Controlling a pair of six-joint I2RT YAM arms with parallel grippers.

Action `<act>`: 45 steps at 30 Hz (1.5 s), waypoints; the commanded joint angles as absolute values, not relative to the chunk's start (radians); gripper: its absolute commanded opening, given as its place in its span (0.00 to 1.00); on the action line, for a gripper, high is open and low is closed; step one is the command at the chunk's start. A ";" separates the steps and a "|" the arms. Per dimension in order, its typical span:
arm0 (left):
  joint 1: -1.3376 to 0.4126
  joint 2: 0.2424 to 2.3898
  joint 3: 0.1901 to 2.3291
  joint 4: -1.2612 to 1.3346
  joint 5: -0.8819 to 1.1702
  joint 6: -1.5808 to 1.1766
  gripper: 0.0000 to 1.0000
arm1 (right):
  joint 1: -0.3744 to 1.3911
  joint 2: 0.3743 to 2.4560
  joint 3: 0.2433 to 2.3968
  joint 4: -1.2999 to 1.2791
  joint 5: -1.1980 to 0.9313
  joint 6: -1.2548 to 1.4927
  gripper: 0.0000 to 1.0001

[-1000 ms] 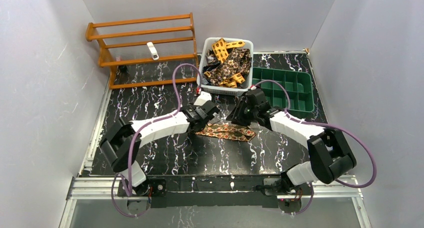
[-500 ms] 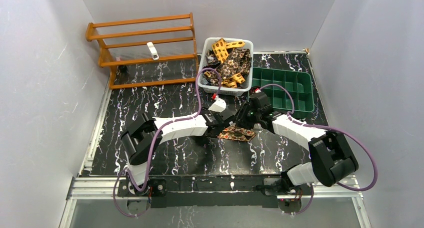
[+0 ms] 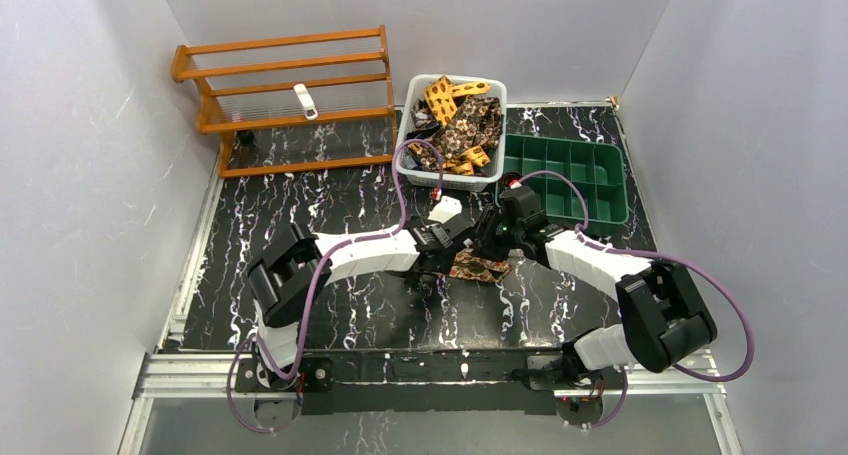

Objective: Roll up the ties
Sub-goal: Roll the tie at the center of the board.

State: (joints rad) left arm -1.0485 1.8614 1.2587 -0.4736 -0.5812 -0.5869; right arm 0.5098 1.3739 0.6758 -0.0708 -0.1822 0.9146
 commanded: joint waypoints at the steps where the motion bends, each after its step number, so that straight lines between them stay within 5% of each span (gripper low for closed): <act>1: -1.033 1.803 1.284 -0.416 -0.494 -0.645 0.67 | 0.503 1.364 0.675 -0.025 -0.235 0.904 0.53; 6: -1.005 1.629 1.222 -0.343 -0.458 -0.645 0.79 | 0.503 1.364 0.670 0.040 -0.300 0.908 0.58; 15: -0.745 1.359 1.019 -0.312 -0.277 -0.621 0.87 | 0.530 1.418 0.680 0.165 -0.387 0.937 0.63; 27: -0.423 1.343 0.782 -0.142 0.166 -0.633 0.88 | 0.674 1.626 0.829 0.161 -0.373 0.916 0.69; 38: -0.394 1.424 0.723 -0.030 0.310 -0.665 0.87 | 0.680 1.713 0.891 0.111 -0.391 0.864 0.44; 45: -0.394 1.442 0.687 0.056 0.394 -0.650 0.87 | 0.676 1.744 0.917 0.035 -0.349 0.816 0.38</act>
